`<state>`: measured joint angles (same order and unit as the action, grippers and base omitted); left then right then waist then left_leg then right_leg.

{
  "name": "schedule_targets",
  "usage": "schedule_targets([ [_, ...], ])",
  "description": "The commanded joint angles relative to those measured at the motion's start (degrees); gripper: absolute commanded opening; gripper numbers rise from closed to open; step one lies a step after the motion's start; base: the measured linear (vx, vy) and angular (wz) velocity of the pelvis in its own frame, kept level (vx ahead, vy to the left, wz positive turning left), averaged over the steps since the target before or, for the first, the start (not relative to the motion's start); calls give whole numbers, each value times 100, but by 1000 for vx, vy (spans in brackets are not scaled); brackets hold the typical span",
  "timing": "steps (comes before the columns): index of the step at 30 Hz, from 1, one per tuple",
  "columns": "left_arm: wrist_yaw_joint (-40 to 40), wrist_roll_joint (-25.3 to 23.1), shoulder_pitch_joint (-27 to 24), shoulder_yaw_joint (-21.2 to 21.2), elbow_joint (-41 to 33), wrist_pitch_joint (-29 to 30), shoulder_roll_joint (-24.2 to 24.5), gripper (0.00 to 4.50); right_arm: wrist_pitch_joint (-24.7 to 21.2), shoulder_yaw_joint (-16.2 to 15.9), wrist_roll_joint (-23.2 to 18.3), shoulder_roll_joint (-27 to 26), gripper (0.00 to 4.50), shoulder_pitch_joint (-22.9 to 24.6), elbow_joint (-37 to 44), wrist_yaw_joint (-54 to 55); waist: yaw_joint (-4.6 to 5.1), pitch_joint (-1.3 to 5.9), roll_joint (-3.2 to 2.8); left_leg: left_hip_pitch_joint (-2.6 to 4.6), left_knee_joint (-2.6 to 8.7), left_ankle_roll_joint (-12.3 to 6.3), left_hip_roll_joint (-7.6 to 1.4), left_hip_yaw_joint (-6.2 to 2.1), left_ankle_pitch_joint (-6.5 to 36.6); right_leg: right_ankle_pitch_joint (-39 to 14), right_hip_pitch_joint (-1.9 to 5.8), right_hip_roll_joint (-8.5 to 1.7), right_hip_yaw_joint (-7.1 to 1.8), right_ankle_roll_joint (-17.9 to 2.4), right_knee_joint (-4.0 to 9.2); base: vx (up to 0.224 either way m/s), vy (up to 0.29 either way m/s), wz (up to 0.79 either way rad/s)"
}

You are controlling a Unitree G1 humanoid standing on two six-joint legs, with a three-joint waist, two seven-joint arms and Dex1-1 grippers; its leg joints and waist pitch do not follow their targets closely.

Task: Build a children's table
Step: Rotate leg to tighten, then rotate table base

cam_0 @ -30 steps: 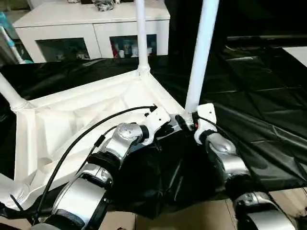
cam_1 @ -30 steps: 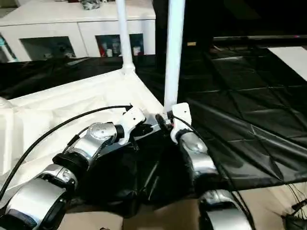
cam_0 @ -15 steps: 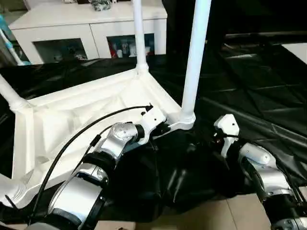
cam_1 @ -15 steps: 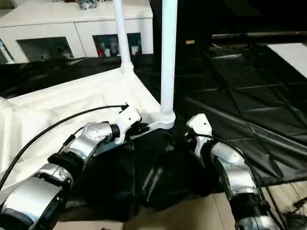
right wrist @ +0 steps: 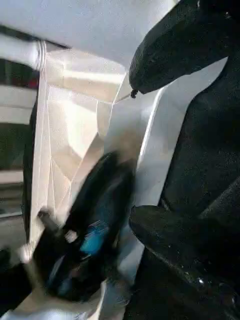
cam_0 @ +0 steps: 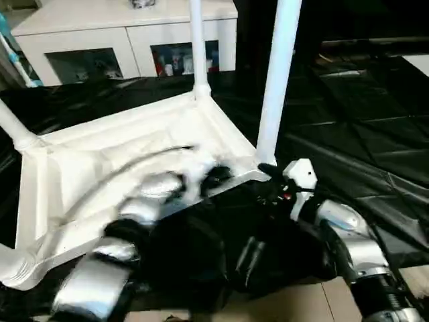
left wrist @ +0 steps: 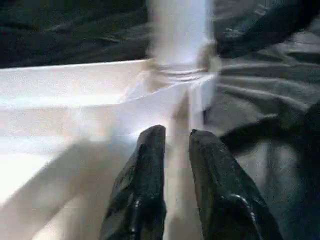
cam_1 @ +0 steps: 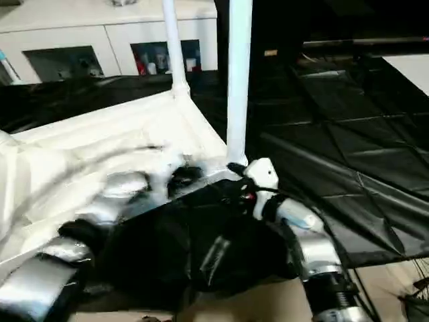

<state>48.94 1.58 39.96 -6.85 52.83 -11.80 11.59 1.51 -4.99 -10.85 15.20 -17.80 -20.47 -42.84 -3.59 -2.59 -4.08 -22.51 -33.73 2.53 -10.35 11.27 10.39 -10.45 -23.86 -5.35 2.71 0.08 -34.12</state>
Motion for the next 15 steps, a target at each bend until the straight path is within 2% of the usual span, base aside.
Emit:
schedule_targets([
  [1,172,202,-185,184,-457,216,178,138,7,-25,21,-82,398,-82,-10,72,-61,390,93,92,360,-845,-284,-116,924,-352,310,-313,-148,-1599,308,0,0,0],
  [2,299,367,-319,285,-750,385,260,138,5,-33,25,-113,398,-108,-30,79,-49,382,185,76,366,-837,-280,-105,939,-420,317,-306,-149,-1577,321,0,0,0],
  [4,443,643,-555,446,-1295,670,388,179,14,-54,48,-162,398,-160,-78,95,-82,382,141,103,380,-750,-304,-108,920,-498,289,-305,-162,-1580,294,0,0,0],
  [5,550,793,-667,493,-1572,850,441,179,17,-63,44,-185,398,-193,-110,87,-101,380,174,113,380,-717,-310,-101,909,-456,280,-289,-166,-1575,289,0,0,0],
  [6,747,1023,-847,532,-2021,1158,534,179,32,-79,58,-228,398,-264,-189,98,-121,390,167,118,377,-688,-320,-108,863,-380,292,-309,-171,-1604,249,0,0,0],
  [7,881,1180,-979,533,-2345,1386,598,185,43,-83,64,-256,398,-311,-245,93,-130,377,178,119,386,-687,-320,-91,828,-323,264,-282,-171,-1617,256,0,0,0],
  [8,1076,1396,-1154,498,-2784,1700,697,203,39,-95,52,-299,398,-382,-301,67,-147,392,159,132,370,-651,-319,-96,788,-251,271,-292,-170,-1640,216,0,0,0],
  [9,1179,1534,-1276,465,-3088,1919,767,220,33,-102,43,-326,398,-423,-330,52,-164,374,158,135,381,-639,-328,-87,761,-206,258,-290,-178,-1665,218,0,0,0],
  [10,1308,1648,-1418,388,-3405,2121,865,225,38,-111,62,-362,398,-496,-383,84,-170,369,175,138,381,-608,-315,-77,768,-211,262,-276,-177,-1653,212,0,0,0],
  [12,1393,1724,-1545,323,-3679,2301,955,221,43,-117,80,-390,398,-555,-430,125,-170,358,167,146,383,-580,-301,-70,819,-277,249,-258,-181,-1604,224,0,0,0],
  [13,1679,1681,-1863,43,-4176,2591,1255,220,41,-90,165,-491,398,-774,-642,354,-191,367,188,160,375,-547,-299,-75,818,-307,255,-272,-189,-1576,214,0,0,0],
  [14,1775,1631,-1996,-66,-4344,2711,1382,244,64,-71,212,-546,398,-887,-754,480,-180,368,182,135,384,-531,-299,-88,767,-303,269,-281,-190,-1569,201,0,0,0],
  [15,1775,1631,-1996,-66,-4344,2711,1382,262,64,-71,212,-546,398,-887,-754,480,-162,345,179,142,394,-483,-289,-79,836,-476,248,-265,-193,-1505,219,0,0,0],
])
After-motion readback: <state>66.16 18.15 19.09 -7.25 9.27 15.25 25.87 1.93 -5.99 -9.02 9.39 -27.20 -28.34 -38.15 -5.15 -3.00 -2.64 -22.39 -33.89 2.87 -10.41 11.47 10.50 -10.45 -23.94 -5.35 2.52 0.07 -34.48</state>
